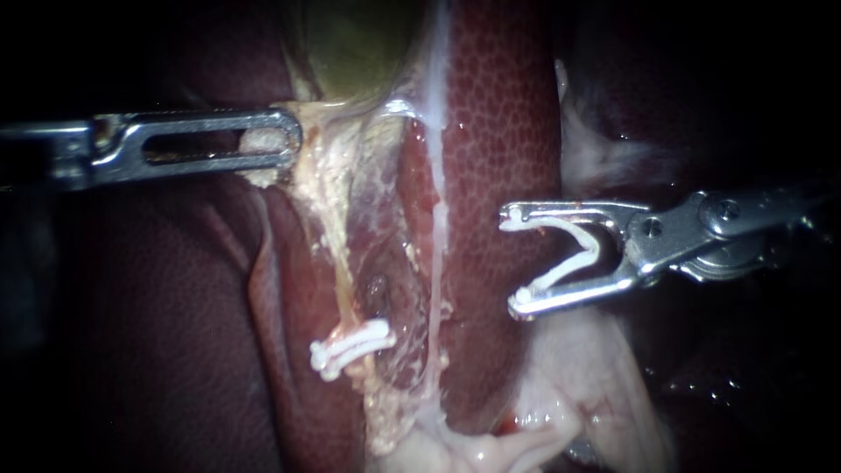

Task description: Clipping third clip left tube

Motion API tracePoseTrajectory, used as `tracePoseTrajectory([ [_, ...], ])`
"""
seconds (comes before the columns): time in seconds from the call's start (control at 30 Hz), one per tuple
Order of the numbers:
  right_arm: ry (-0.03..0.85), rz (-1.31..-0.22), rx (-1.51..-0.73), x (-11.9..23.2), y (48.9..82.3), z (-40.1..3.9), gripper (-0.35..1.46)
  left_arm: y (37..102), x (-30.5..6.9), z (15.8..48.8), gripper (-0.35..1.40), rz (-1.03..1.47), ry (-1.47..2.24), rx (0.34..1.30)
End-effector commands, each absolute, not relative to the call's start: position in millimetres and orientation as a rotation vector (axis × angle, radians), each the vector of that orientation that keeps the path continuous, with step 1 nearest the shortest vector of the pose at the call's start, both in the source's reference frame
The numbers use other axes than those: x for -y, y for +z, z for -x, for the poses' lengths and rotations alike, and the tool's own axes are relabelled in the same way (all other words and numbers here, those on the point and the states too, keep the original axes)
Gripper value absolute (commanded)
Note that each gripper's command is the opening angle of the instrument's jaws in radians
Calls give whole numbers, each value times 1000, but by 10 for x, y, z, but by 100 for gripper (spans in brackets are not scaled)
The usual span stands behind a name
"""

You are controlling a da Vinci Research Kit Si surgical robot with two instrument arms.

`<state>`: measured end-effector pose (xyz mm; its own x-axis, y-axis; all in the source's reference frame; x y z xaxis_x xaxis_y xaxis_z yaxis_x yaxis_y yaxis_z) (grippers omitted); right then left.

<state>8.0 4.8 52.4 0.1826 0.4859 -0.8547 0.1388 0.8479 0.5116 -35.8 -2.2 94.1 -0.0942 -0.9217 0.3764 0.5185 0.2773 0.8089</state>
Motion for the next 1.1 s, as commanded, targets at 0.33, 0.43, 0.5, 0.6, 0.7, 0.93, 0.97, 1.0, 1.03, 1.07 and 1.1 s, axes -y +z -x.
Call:
tracePoseTrajectory([
  [0.33, 267, -540, -1390, -45, 532, -92, 60, 941, 22, 356, -16, -480, -1284, 1095],
  [0.43, 263, -540, -1396, -41, 540, -101, 60, 941, 22, 356, -16, -479, -1284, 1095],
  [0.5, 254, -537, -1404, -38, 547, -108, 60, 941, 23, 356, -16, -479, -1284, 1095],
  [0.6, 269, -560, -1403, -31, 561, -124, 60, 941, 23, 356, -16, -479, -1284, 1095],
  [0.7, 275, -586, -1400, -22, 578, -143, 60, 941, 23, 357, -16, -479, -1284, 1095],
  [0.93, 285, -643, -1385, -3, 618, -187, 60, 942, 23, 358, -16, -478, -1284, 1095],
  [0.97, 285, -649, -1385, -1, 622, -192, 60, 942, 23, 358, -16, -478, -1284, 1095],
  [1.0, 286, -655, -1385, 0, 625, -196, 60, 942, 24, 358, -16, -478, -1284, 1095],
  [1.03, 288, -660, -1385, 0, 628, -201, 60, 942, 24, 358, -16, -477, -1284, 1095],
  [1.07, 291, -665, -1384, 1, 631, -206, 60, 942, 24, 358, -16, -477, -1284, 1095],
  [1.1, 291, -673, -1385, 2, 632, -211, 60, 942, 24, 358, -16, -477, -1284, 1095],
])
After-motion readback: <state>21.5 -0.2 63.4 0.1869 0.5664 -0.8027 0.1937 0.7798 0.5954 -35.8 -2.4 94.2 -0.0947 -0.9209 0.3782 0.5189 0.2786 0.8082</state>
